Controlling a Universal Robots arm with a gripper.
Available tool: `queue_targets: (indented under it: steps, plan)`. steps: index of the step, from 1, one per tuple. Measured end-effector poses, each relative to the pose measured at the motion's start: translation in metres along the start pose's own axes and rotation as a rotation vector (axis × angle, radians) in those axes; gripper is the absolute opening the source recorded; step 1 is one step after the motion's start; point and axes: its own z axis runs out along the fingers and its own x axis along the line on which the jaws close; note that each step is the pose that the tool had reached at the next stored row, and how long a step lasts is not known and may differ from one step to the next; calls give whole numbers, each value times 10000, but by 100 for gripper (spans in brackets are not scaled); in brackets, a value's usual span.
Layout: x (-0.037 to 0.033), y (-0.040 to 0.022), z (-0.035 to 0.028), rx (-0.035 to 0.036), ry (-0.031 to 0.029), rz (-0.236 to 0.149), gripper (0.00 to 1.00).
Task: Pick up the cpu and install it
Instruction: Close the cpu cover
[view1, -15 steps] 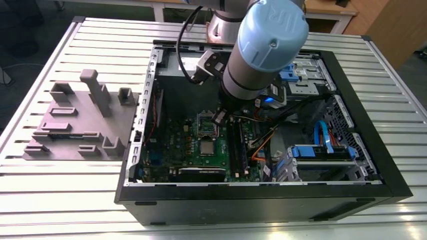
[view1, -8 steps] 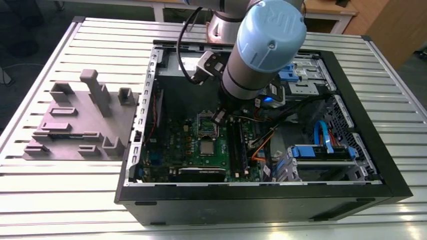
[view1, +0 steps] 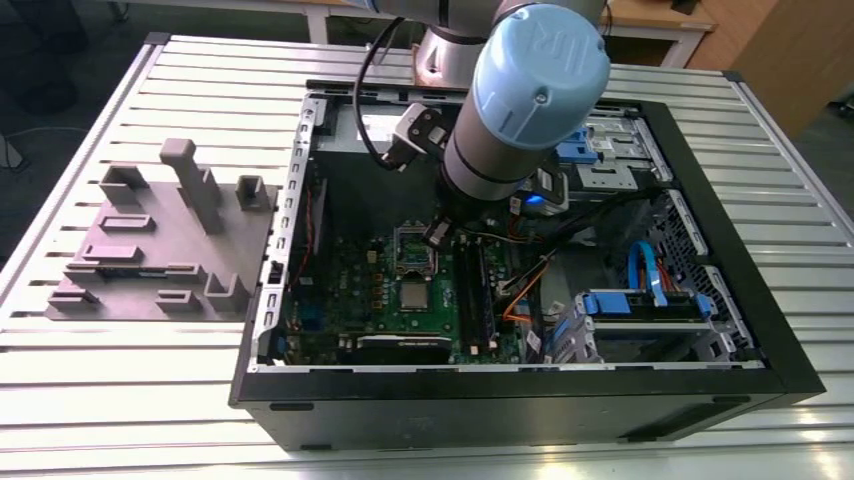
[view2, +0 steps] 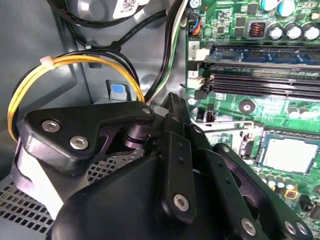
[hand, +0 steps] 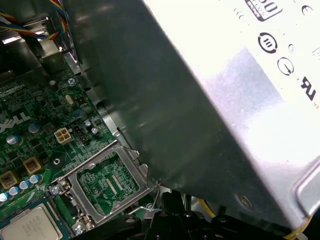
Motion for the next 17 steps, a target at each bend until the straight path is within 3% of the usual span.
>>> queue_targets:
  steps: [4, 8, 17]
  plan:
    - [-6, 5, 8, 12, 28, 3, 11]
    - [-17, 14, 32, 155, 270, 23, 11]
    - [-14, 42, 22, 210, 373, 32, 11]
